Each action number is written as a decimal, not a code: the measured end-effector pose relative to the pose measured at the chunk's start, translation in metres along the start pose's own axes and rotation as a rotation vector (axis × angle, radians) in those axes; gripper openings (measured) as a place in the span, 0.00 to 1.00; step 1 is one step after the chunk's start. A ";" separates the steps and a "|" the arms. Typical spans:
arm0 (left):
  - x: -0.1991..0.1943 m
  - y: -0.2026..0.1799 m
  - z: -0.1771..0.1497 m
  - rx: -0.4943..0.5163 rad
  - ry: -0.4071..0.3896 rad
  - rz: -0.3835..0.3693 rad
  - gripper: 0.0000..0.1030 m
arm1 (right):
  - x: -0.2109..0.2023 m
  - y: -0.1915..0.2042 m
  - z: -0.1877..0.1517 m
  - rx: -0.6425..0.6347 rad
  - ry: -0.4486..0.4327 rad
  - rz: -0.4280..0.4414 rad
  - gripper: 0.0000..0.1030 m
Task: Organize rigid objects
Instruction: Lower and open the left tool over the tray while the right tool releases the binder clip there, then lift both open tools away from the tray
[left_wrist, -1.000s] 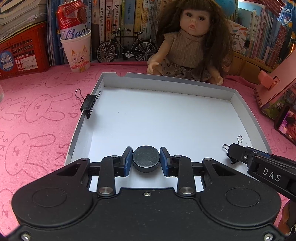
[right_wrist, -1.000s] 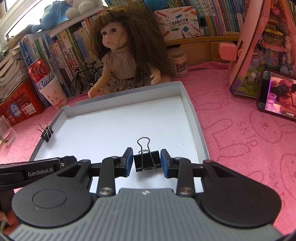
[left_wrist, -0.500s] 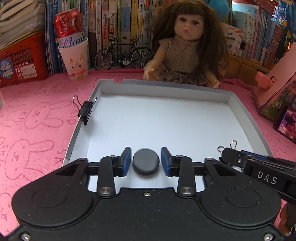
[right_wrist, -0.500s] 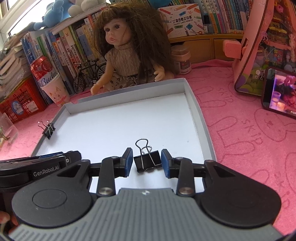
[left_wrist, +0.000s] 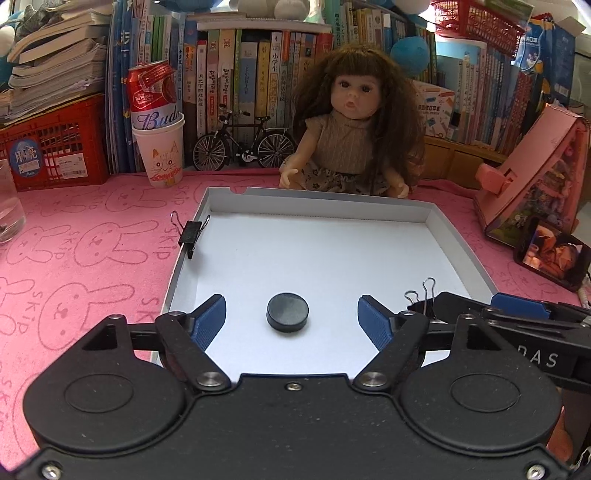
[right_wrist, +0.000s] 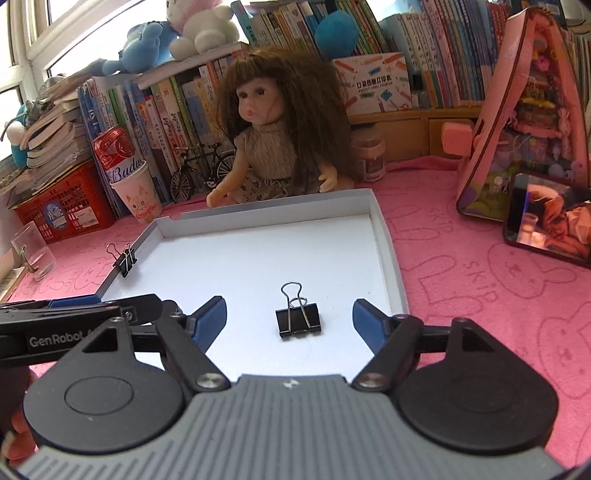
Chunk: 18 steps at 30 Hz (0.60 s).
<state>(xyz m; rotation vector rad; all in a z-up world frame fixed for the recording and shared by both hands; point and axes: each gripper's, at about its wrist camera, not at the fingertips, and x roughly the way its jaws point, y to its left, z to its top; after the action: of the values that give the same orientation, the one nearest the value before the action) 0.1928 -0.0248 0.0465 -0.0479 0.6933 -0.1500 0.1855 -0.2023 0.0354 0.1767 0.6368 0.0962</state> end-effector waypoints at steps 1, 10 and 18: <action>-0.005 0.000 -0.003 0.004 -0.006 -0.004 0.76 | -0.004 0.000 -0.001 0.001 -0.008 0.002 0.85; -0.047 -0.005 -0.034 0.030 -0.064 -0.018 0.78 | -0.042 0.002 -0.023 -0.023 -0.076 0.029 0.95; -0.072 -0.003 -0.062 0.032 -0.087 -0.017 0.79 | -0.066 0.008 -0.043 -0.059 -0.120 0.035 0.99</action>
<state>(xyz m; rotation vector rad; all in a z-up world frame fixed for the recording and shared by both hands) 0.0981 -0.0166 0.0451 -0.0295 0.6039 -0.1748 0.1073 -0.1986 0.0413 0.1357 0.5103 0.1369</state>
